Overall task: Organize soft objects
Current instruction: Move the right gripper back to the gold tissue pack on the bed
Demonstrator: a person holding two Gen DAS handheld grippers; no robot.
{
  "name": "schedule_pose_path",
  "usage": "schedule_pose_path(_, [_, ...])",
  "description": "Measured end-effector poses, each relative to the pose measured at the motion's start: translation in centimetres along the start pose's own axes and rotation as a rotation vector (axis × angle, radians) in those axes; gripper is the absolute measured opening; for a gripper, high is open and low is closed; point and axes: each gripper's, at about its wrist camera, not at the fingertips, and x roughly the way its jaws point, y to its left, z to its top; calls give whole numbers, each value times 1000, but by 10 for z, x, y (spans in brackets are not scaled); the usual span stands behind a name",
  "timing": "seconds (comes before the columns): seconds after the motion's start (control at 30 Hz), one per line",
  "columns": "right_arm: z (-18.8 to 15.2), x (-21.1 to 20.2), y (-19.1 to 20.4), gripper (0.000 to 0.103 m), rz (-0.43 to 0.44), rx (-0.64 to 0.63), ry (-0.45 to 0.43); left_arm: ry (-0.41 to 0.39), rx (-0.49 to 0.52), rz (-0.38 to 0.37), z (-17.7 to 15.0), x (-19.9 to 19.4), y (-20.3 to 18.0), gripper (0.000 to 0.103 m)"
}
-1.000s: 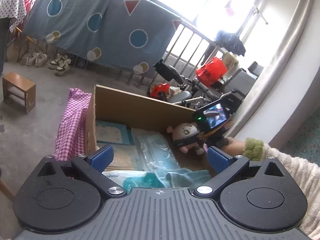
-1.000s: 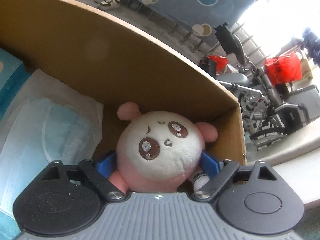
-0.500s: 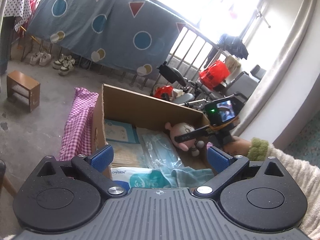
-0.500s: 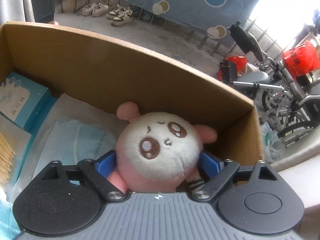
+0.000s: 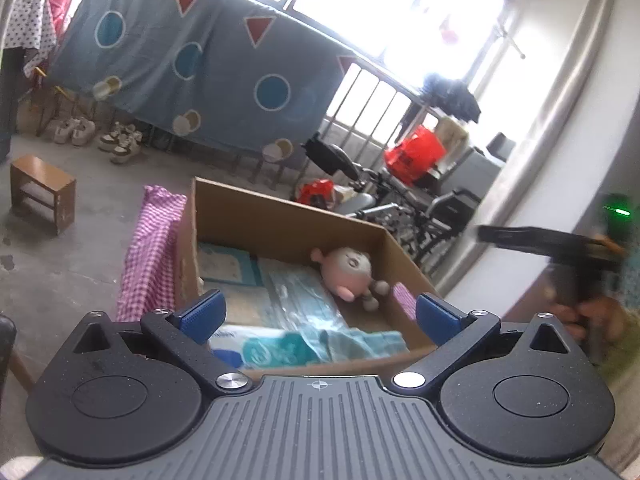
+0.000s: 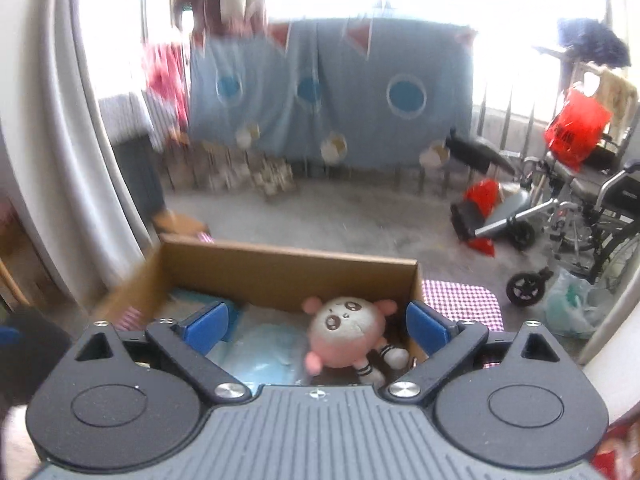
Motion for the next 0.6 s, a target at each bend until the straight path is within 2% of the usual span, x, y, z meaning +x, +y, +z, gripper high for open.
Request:
schedule_pose_path(0.13, [-28, -65, -14, 101, 24, 70, -76, 35, 34, -25, -9, 0, -12, 102])
schedule_pose_path(0.3, [-83, -90, -16, 100, 97, 203, -42, 128, 95, -57, -40, 10, -31, 102])
schedule_pose_path(0.4, [-115, -70, -13, 97, 155, 262, 39, 218, 110, -76, -66, 23, -42, 101])
schedule_pose_path(0.57, [-144, -14, 3, 70, 237, 293, 210, 340, 148, -94, -104, 57, -57, 95])
schedule_pose_path(0.6, [-148, -1, 6, 69, 249, 289, 251, 359, 153, -79, -109, 65, -58, 95])
